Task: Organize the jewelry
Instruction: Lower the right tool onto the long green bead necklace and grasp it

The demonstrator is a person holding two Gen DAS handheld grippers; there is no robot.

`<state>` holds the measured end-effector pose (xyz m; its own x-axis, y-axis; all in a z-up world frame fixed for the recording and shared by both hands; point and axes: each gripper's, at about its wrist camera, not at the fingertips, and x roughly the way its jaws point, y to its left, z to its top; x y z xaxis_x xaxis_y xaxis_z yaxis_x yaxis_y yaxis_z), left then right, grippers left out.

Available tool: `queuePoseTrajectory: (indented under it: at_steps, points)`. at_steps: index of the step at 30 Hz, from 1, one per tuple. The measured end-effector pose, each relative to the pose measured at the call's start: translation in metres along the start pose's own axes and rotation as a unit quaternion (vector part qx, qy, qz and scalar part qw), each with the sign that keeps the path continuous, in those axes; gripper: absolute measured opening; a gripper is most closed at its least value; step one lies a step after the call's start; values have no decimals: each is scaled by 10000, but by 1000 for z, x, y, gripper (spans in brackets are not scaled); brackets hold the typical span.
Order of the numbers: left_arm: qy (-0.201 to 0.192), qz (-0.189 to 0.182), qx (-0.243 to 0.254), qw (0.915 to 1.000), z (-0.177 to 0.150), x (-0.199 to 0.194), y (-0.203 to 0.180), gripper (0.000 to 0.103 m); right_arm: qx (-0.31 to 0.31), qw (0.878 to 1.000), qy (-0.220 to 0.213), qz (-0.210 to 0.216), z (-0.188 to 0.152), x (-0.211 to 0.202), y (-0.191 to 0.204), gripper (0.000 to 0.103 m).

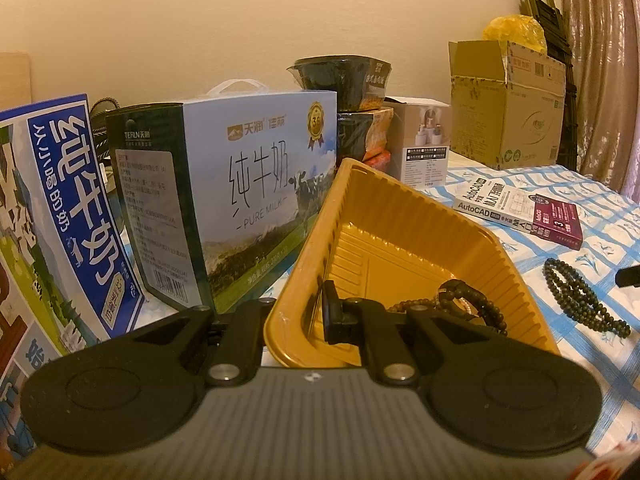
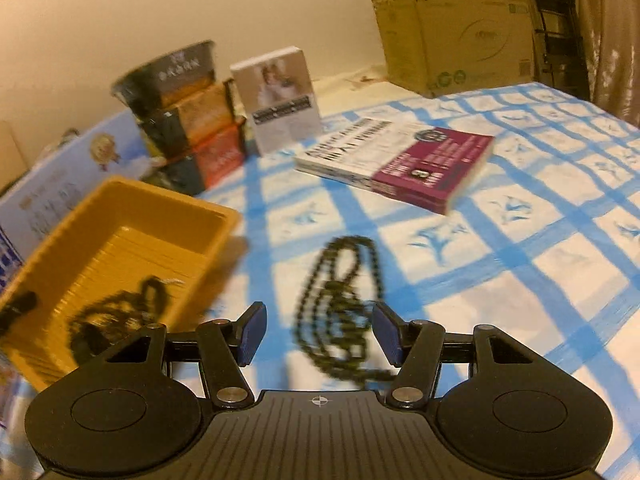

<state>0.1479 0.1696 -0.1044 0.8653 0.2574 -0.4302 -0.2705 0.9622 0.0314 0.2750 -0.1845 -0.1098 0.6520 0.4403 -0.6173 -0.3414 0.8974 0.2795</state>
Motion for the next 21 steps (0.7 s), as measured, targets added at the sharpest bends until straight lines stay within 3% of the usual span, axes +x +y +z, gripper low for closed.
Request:
queuePoseTrajectory:
  at_steps: [7,13,21]
  points:
    - [1,3,11,10000,0,0,0,10,-215,9994,196,-192,-6,14,-14,59]
    - [4,0,19,10000,1,0,0,10,-444,9984,338,-32,-9,25,-17,59]
    - [4,-1,16,10000,0,1,0,10,-814,9954,462,181,-7,42,-11,72]
